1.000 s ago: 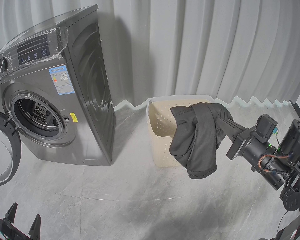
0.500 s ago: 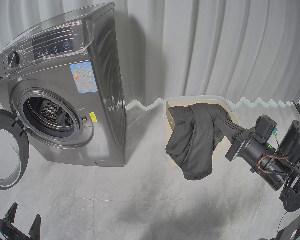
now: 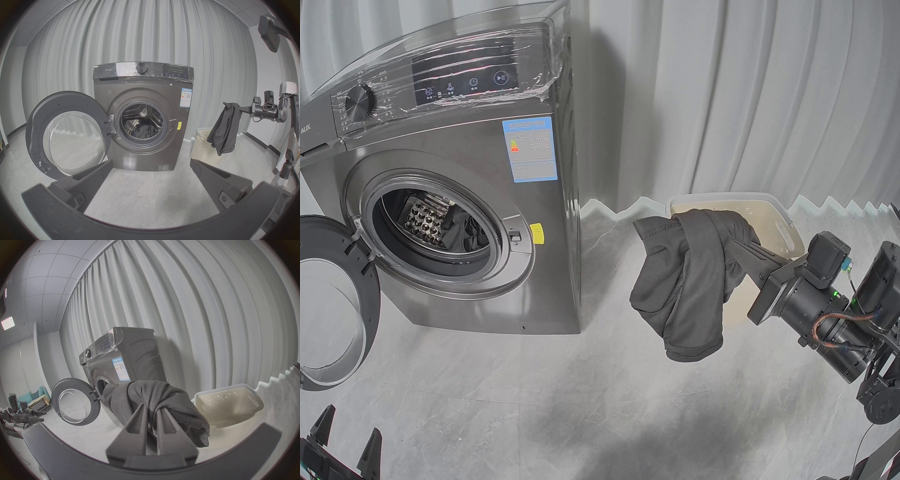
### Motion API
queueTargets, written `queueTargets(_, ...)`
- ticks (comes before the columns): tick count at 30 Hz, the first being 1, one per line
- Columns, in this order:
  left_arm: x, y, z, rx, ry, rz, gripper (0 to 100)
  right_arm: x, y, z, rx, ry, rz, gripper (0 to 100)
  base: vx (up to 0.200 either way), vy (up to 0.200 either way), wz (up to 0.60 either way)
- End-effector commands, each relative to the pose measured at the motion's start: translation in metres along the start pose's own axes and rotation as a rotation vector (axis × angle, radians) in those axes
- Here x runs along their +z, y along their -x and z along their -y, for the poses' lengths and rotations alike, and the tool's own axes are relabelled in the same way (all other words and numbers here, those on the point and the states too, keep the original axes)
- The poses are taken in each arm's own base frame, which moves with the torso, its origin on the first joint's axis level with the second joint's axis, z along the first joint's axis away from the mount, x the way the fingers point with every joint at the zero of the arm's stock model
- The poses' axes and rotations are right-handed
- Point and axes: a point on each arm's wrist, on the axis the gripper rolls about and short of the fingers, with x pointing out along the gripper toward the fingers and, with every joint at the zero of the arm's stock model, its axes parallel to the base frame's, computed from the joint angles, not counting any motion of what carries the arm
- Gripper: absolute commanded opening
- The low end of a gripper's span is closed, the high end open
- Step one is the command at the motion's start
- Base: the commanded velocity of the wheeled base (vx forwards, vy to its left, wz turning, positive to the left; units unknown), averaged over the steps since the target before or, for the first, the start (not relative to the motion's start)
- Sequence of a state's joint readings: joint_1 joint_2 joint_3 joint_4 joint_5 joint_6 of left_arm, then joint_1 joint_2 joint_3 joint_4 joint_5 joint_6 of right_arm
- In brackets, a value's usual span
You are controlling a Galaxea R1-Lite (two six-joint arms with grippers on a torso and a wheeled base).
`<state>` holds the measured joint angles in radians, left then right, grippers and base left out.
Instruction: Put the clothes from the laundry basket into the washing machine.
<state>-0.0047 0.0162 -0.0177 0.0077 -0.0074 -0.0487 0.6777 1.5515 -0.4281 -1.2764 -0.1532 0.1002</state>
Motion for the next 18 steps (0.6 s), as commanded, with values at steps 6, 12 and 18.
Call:
queueTargets(6, -0.0044, 0.0001, -0.0002, 0.001, 0.0, 0.002, 100, -0.0014, -0.0007, -0.0008, 0.003, -0.001, -0.005, 0, 0.0, 0.167, 0.0)
queueTargets(12, -0.0044, 0.0001, -0.0002, 0.0, 0.0, 0.002, 100, -0.0014, -0.0007, -0.0008, 0.003, 0.001, -0.005, 0, 0.0, 0.0, 0.0)
queueTargets(18, -0.0044, 0.0001, -0.0002, 0.0, 0.0, 0.002, 100, -0.0014, -0.0007, -0.0008, 0.003, 0.001, -0.005, 0, -0.133, 0.0, 0.0)
